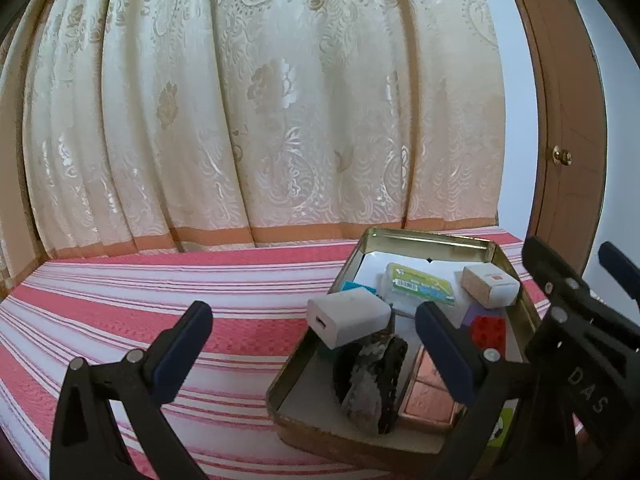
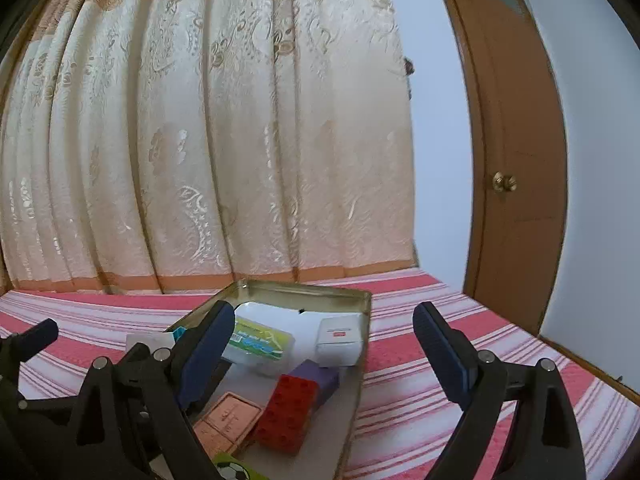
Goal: Organize rigid objects
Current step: 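Withdraw both open tools up and away from the tray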
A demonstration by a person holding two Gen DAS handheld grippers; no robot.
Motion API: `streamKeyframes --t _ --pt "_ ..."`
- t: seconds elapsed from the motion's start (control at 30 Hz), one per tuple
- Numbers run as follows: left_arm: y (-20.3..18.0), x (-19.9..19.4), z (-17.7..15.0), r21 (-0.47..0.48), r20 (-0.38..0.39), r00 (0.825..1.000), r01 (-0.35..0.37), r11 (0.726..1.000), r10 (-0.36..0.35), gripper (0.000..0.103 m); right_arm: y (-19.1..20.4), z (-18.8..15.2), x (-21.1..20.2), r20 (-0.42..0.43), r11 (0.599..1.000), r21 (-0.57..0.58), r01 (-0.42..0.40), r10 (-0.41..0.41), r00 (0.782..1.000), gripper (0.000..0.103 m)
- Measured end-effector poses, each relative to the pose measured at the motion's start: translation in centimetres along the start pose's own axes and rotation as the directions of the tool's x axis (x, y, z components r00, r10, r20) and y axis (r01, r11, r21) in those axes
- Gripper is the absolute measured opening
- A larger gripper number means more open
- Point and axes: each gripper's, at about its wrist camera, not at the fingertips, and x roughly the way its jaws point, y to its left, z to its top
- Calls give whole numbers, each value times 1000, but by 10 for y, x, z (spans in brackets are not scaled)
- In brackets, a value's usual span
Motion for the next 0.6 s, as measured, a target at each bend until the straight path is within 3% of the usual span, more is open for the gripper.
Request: streamKeyframes --t 0.23,0.6 --pt "6 -16 -5 -19 26 1000 -9 1000 9 103 -7 -1 -20 53 999 25 29 -30 998 93" --pt "9 -27 -11 -14 40 999 -20 1000 21 103 -31 -4 -47 107 986 163 19 -37 994 95"
